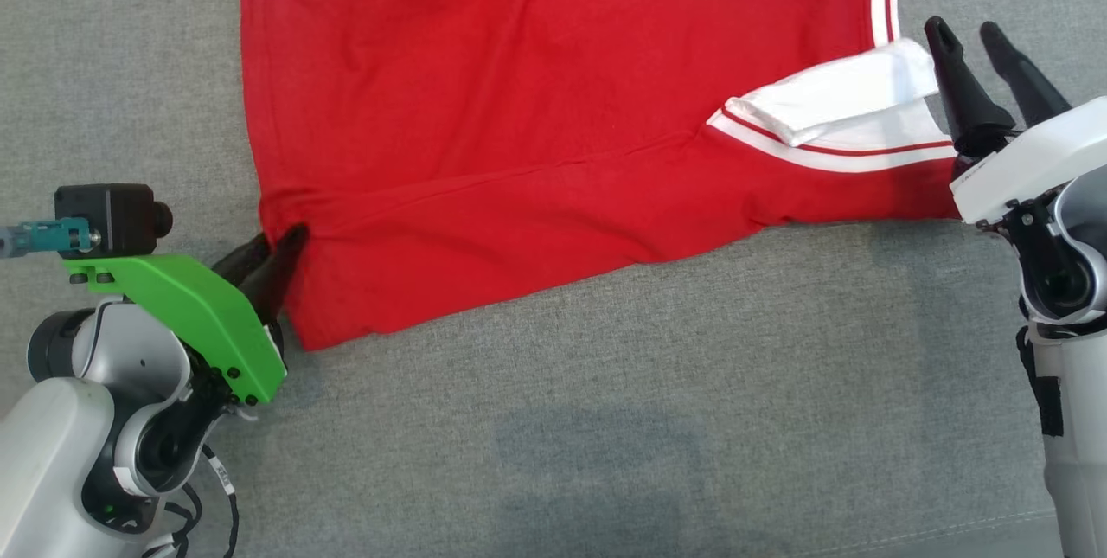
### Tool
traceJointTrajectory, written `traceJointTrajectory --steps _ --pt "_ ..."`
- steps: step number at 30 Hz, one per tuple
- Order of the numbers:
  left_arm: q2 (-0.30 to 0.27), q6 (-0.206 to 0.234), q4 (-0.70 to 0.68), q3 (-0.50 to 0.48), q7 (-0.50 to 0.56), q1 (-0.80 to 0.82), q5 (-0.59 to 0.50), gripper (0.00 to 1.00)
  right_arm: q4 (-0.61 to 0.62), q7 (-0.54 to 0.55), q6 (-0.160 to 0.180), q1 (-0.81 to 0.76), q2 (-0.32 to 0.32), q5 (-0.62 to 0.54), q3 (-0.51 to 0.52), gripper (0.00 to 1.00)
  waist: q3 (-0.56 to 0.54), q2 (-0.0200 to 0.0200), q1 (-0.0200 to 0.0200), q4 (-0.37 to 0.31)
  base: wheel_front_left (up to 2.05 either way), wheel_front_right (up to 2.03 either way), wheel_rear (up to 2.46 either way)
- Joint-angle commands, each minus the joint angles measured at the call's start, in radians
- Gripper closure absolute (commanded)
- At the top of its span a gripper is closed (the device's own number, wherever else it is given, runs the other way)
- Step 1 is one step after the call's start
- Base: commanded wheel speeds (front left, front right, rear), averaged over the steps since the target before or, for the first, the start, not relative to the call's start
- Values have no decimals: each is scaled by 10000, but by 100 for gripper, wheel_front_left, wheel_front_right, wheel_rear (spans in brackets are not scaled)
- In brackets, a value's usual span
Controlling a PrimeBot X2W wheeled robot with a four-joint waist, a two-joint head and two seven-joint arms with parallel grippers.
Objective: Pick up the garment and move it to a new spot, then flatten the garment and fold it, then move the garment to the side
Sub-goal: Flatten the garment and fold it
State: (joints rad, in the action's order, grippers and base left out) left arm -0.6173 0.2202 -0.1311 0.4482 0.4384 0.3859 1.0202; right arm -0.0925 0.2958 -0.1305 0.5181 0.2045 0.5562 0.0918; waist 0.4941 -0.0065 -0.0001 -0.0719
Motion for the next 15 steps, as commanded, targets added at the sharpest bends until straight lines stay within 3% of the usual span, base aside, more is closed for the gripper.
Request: traceJointTrajectory --steps 1,3,9,15 --pt "8 -17 16 -40 -82 50 17 0 71 -100 -2 -16 109 -24 16 0 -41 65 1 38 0 0 0" --pt "8 -41 30 -18 -302 -22 -182 0 309 -237 -4 -301 260 -46 80 0 -138 65 1 99 0 0 0" --pt "115 437 -827 -342 -1052 -1116 -127 0 1634 -680 -4 -1867 1030 -780 139 0 -451 65 1 120 0 0 0" --pt "136 797 -1373 -427 -1407 -2292 25 0 2324 -187 -4 -3334 1665 -1522 -1 0 -349 65 1 49 0 0 0"
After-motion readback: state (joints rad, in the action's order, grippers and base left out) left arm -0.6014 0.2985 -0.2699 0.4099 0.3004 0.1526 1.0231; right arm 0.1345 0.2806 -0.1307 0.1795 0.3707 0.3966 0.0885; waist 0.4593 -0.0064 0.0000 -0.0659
